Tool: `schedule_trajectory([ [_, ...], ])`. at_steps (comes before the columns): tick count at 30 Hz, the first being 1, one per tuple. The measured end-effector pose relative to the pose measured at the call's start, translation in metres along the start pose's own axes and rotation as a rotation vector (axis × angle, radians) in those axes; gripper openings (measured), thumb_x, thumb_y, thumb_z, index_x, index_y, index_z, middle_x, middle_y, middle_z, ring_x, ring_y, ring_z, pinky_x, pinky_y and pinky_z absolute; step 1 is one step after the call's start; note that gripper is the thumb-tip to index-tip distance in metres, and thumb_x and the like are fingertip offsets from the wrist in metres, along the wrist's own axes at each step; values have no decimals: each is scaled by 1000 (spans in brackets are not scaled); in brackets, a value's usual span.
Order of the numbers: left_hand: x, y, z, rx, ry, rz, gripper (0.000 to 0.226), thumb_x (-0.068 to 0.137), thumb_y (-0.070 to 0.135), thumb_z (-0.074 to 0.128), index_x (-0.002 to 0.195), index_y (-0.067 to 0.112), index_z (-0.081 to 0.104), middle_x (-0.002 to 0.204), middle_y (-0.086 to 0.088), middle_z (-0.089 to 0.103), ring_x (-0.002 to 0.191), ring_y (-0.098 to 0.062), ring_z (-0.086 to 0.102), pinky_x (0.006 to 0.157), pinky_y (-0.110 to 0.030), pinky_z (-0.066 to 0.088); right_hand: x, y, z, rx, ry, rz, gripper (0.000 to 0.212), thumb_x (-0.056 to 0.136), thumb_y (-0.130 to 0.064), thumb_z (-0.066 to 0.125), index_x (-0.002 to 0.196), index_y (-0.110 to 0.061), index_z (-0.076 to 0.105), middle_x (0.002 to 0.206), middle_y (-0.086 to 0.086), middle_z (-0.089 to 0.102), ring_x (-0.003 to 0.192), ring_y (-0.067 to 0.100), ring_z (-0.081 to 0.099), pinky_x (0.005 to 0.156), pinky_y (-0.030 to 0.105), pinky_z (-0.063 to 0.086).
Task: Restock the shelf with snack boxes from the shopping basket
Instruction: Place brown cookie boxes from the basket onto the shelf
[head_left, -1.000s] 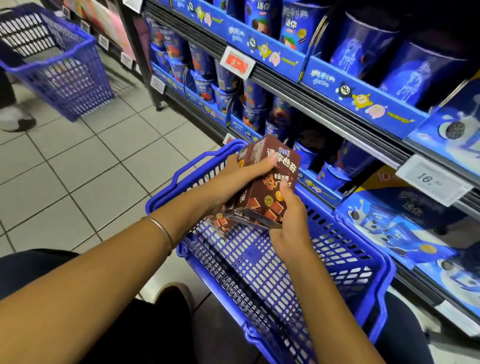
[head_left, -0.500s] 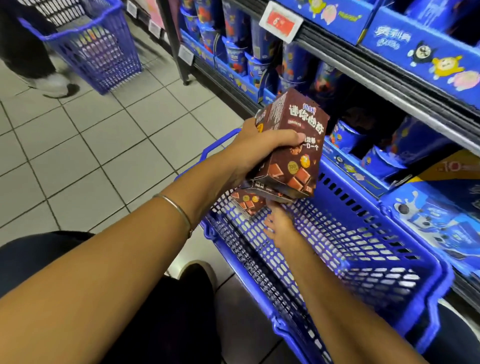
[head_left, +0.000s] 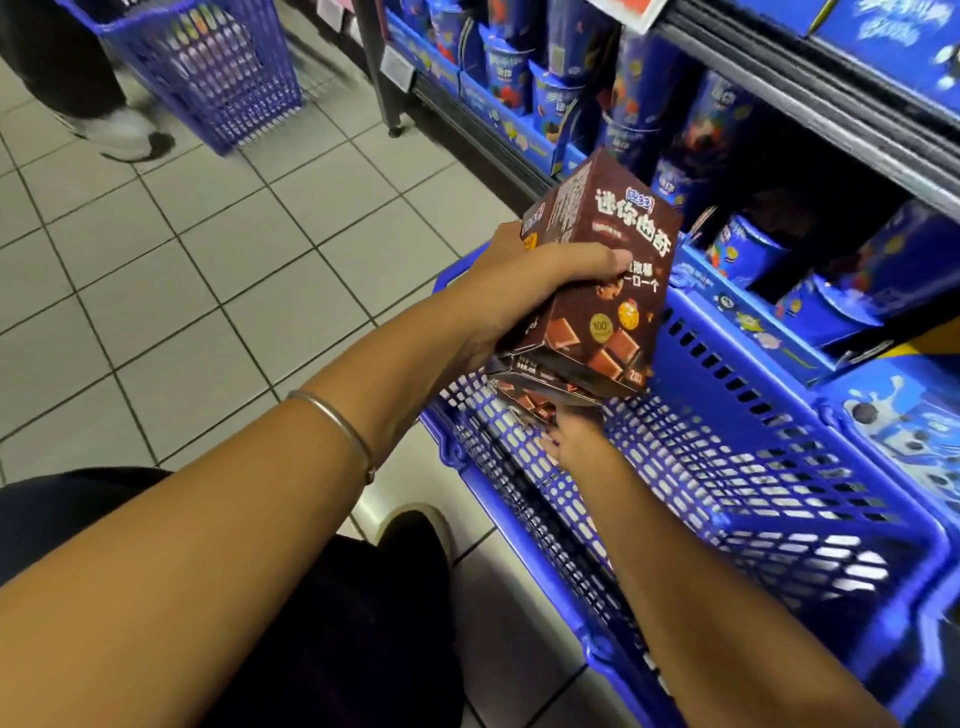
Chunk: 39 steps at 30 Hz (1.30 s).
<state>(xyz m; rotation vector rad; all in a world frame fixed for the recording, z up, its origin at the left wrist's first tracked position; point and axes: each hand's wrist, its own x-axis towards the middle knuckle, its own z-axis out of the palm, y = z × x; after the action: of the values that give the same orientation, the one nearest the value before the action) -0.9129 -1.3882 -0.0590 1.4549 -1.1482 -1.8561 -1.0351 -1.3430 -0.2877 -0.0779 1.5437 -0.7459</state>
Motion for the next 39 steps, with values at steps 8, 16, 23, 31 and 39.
schedule_trajectory([
  [8,14,4,-9,-40,27,14,40,88,36,83,119,14,69,101,-11,82,84,-26,81,65,-32,63,-85,-48,-39,46,161,-396,16,95,-36,66,85,-23,67,80,-14,75,87,8,70,65,30,52],
  [16,27,-1,-17,1,109,49,86,78,43,92,146,14,48,117,-12,78,93,-31,81,81,-46,66,-143,-89,-59,135,153,-574,26,94,-49,62,103,-26,70,106,-2,77,100,21,70,75,38,48],
  [23,29,-6,-12,-71,115,20,88,77,47,91,145,9,50,114,-14,79,93,-32,80,76,-42,65,-165,-99,-52,213,23,-596,34,85,-55,65,109,-31,68,117,-4,74,106,23,68,63,31,47],
  [31,24,-8,9,-169,3,71,103,77,89,56,150,17,51,132,-12,73,117,-34,73,108,-52,54,-190,-104,-21,85,-80,-760,42,93,-45,61,128,-23,59,115,-3,75,105,14,72,87,32,55],
  [39,18,-8,2,-428,-42,72,75,104,73,30,83,30,87,99,1,83,92,-20,81,73,-36,65,-153,-115,-28,201,16,-582,58,92,-71,44,121,-25,64,120,3,71,112,18,67,91,39,52],
])
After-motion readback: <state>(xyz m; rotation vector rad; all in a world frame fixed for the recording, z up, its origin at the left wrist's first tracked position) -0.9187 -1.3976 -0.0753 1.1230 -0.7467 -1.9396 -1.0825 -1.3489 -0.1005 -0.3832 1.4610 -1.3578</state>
